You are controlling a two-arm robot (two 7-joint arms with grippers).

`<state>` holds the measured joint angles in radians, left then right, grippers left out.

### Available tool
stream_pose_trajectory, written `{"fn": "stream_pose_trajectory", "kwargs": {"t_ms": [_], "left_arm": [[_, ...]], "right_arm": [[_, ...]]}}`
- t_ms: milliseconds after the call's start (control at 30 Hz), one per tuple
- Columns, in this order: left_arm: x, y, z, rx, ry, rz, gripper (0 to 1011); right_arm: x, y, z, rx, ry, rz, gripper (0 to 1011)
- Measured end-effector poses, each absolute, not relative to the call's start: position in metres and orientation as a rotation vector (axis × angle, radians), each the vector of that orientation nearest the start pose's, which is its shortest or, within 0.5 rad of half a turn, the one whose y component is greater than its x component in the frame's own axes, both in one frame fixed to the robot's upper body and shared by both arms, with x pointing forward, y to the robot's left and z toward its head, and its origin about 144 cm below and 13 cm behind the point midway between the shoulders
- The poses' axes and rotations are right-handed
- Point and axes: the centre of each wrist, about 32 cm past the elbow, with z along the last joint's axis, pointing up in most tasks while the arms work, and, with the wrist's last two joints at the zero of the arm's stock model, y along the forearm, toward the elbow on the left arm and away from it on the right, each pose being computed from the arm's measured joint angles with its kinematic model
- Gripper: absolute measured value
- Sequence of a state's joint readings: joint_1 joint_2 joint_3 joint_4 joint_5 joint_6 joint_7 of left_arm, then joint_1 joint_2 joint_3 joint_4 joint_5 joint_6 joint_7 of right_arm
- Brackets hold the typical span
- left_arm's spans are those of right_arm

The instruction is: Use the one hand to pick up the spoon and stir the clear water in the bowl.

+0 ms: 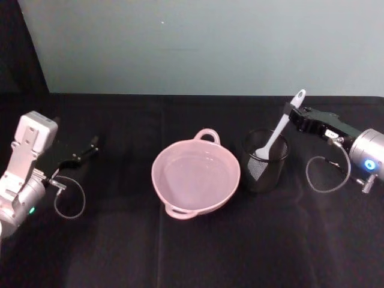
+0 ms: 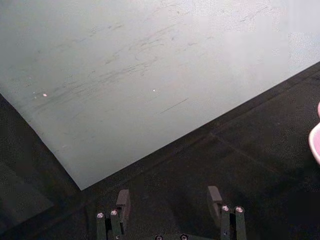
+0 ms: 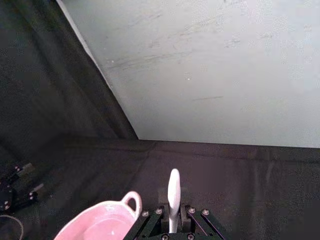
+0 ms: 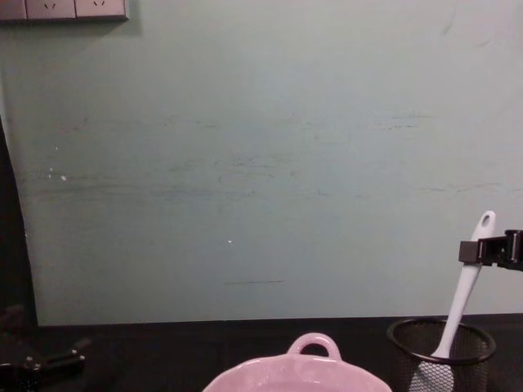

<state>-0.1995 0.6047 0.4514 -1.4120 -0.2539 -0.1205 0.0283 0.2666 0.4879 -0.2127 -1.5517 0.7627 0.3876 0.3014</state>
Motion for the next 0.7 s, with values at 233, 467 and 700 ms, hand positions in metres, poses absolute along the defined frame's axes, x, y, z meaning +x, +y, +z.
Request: {"fn": "stream_pose_trajectory", "kwargs": {"t_ms": [233, 467, 700], "left_arm": [[0.489, 0.310, 1.140, 0.304, -0.285, 1.248, 1011], [0.489, 0.310, 1.140, 0.304, -0.285, 1.248, 1011], [0.489, 0.310, 1.140, 0.304, -0.285, 1.248, 1011]], "right_arm": [[0.529, -0.311, 1.228, 0.001, 0.358, -1.008, 125], [0.535, -0.314, 1.228, 0.006, 0.375, -0.993, 125], [0.539, -0.316, 1.228, 0.005, 0.392, -0.971, 125]]}}
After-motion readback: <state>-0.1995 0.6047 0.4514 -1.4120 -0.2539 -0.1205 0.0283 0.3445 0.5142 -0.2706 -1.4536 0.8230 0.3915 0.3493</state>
